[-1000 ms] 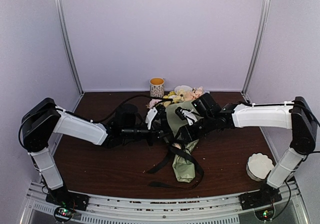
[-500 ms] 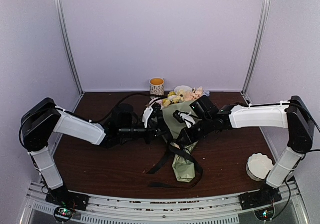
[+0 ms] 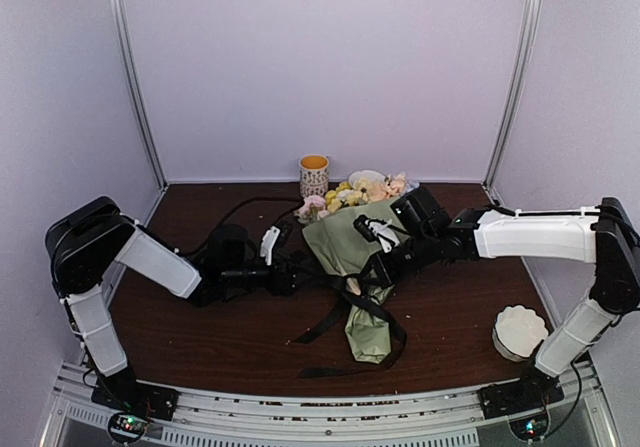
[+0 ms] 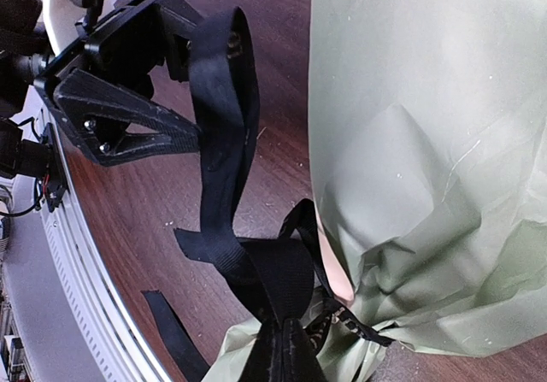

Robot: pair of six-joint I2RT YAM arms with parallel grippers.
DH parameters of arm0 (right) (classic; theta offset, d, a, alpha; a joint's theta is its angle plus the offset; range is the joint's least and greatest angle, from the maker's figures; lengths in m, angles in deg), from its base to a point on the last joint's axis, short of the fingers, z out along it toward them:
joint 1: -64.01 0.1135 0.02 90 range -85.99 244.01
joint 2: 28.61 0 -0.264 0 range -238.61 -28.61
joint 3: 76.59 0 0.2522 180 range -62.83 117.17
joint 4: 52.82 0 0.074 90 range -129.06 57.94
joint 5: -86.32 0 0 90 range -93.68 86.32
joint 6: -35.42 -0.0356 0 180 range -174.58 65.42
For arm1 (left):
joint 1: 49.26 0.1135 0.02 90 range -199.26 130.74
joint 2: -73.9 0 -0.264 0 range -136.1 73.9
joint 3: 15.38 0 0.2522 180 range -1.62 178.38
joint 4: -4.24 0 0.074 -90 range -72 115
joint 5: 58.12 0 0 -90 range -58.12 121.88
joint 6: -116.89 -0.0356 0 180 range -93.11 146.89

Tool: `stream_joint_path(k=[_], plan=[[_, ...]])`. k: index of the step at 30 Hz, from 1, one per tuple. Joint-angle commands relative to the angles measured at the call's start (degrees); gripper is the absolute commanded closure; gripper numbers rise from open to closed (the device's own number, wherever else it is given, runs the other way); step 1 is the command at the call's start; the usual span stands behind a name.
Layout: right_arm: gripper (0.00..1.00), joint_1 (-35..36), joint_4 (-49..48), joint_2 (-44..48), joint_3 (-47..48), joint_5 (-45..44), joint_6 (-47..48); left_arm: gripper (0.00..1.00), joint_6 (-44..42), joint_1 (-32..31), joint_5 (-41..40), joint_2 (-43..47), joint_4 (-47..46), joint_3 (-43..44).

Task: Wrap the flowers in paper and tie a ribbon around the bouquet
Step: Cross the half-tied ribbon over the folded bouquet.

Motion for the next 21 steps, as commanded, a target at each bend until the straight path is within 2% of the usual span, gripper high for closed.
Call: stream_joint_path(k=[1, 8, 10, 11, 13, 14, 17, 19, 21], plan=[[1.0, 0.03, -0.92, 1.47, -0.45, 1.29, -0.38, 0.33, 4.24, 2.12, -1.48, 1.25, -11.21, -5.46], [1.0, 0.03, -0.54, 1.64, -0.49, 1.29, -0.29, 0.3, 5.27, 2.19, -7.3, 5.24, -19.77, -12.67], [1.0, 0.03, -0.67, 1.53, -0.49, 1.65, -0.37, 0.28, 2.82, 2.02, -4.53, 5.82, -24.56, -13.43], [1.0, 0.02, -0.78, 1.51, -0.49, 1.87, -0.45, 0.27, -0.13, 0.88, 0.67, 6.18, -25.52, -12.75], [1.0, 0.03, -0.89, 1.49, -0.49, 2.08, -0.45, 0.29, -10.4, -3.11, 3.44, 9.03, -17.85, -9.32], [1.0, 0.02, -0.9, 1.5, -0.56, 2.2, -0.53, 0.29, -17.91, -5.81, 1.72, 10.64, -8.93, -6.71], [1.0, 0.03, -1.05, 1.79, -0.65, 2.25, -0.63, 0.21, -41.54, -13.3, -9.91, 10.36, 15.37, 2.83], [1.0, 0.02, -1.42, 1.87, -0.73, 2.69, -0.8, 0.16, -46.73, -14.4, -12.05, 7.91, 21.34, 7.36], [1.0, 0.02, -1.79, 1.77, -0.67, 3.1, -1.03, 0.09, -49.7, -14.43, -13.35, 5.99, 23.35, 9.38]])
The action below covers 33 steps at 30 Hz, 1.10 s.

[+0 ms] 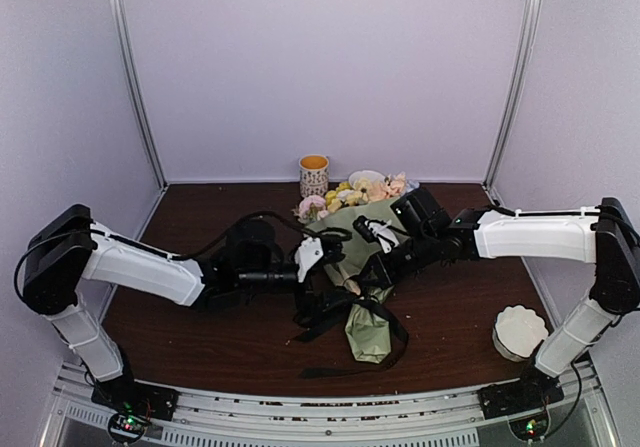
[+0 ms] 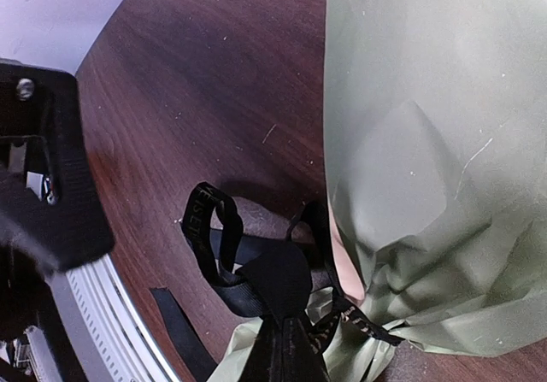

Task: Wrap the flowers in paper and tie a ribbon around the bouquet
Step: Cross the half-tied ribbon over the folded bouquet.

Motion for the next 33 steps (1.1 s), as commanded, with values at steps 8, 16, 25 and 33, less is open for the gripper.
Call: stream_joint_path(k=[8, 16, 25, 33], plan=[[1.0, 0.07, -2.6, 2.41, -0.88, 2.21, -1.47, 0.02, -23.06, -0.66, -11.04, -10.29, 15.49, 9.6], [1.0, 0.07, -3.01, 2.57, -1.1, 2.84, -2.03, 0.15, -21.57, -0.77, -11.54, -12.98, 11.8, 11.09], [1.0, 0.02, -3.36, 2.7, -0.99, 3.26, -2.53, 0.29, -19.37, -0.77, -7.0, -13.6, 13.58, 13.98], [1.0, 0.03, -2.98, 3.15, -1.2, 2.78, -2.36, 0.69, -17.77, -0.76, -6.92, -14.71, 13.33, 14.64]])
